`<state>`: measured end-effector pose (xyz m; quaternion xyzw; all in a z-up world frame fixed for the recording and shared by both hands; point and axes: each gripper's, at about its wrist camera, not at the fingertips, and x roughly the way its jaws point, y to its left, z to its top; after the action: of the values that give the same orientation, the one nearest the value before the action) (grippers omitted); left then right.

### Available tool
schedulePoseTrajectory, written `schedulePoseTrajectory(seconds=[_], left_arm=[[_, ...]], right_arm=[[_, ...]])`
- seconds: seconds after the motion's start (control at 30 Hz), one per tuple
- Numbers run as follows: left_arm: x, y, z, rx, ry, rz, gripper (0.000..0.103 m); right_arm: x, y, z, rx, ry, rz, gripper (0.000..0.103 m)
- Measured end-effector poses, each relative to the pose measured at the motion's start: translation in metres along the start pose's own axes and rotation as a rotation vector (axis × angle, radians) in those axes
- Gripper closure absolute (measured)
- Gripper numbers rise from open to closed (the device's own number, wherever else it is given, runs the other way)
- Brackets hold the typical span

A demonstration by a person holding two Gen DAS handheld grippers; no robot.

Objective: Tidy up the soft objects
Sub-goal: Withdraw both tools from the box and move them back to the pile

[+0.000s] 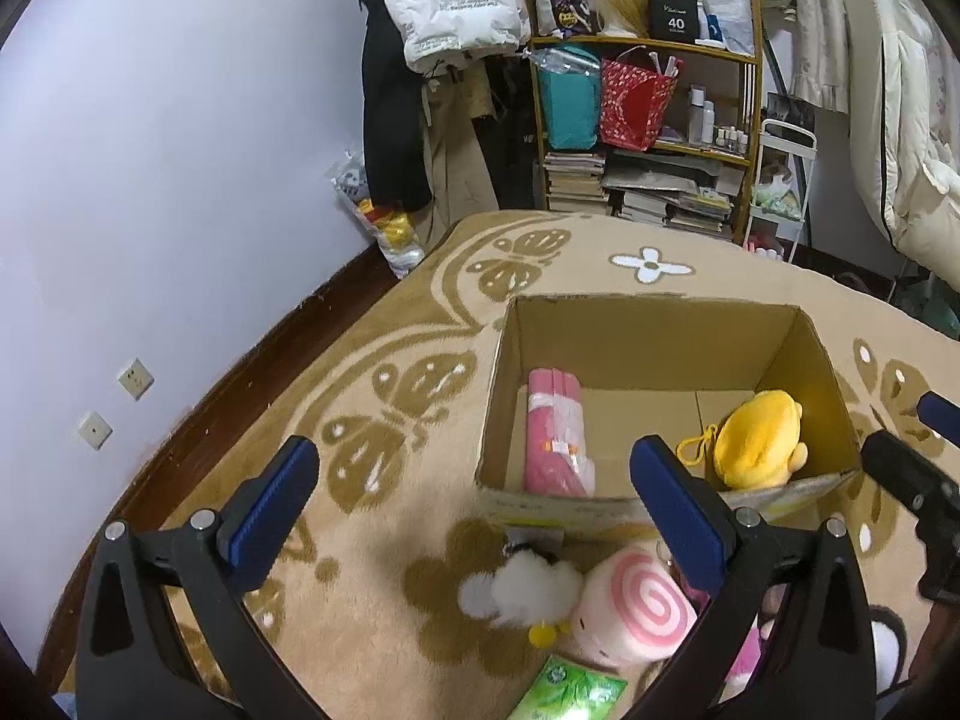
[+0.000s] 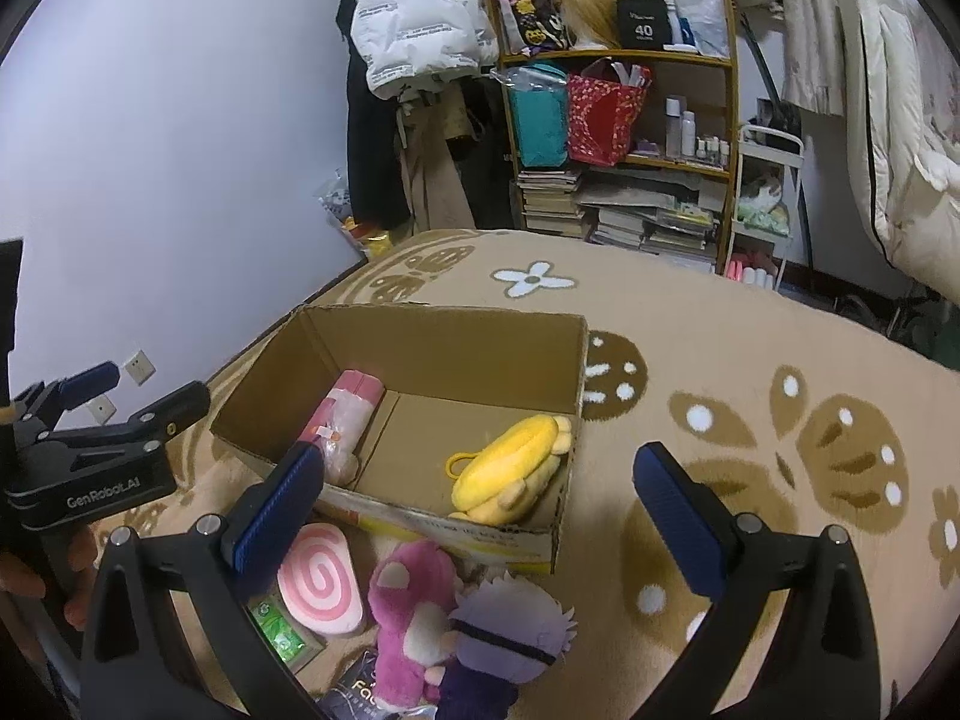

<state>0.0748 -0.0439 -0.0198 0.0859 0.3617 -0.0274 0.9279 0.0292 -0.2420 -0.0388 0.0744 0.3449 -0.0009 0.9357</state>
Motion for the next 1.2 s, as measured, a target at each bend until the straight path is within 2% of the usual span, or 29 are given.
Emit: schedulePoseTrajectory(seconds=[0.3, 0.87, 0.97, 1.07, 1.2], left_arm=[[-0.001, 0.009, -0.020, -0.031, 0.096, -0.010, 0.000], [-0.007, -0.002, -0.051, 0.011, 0.224, -0.041, 0.000], [-0.002, -0.001, -0.055, 0.002, 0.261, -0.049, 0.000], [0.005, -0.001, -0.060, -0.008, 0.305, -0.069, 0.000], [0.016, -0.004, -0.069, 0.014, 0.365, -0.077, 0.000]], right_arm=[[-0.005, -0.014, -0.007, 0.101, 0.040, 0.036, 0.000], [0.008, -0.017, -0.038, 0.143, 0.181, 0.028, 0.000], [0.013, -0.018, -0.042, 0.151, 0.217, 0.021, 0.004], [0.021, -0.018, -0.046, 0.144, 0.258, 0.012, 0.013], [0.031, -0.018, -0.053, 0.153, 0.305, 0.015, 0.014]])
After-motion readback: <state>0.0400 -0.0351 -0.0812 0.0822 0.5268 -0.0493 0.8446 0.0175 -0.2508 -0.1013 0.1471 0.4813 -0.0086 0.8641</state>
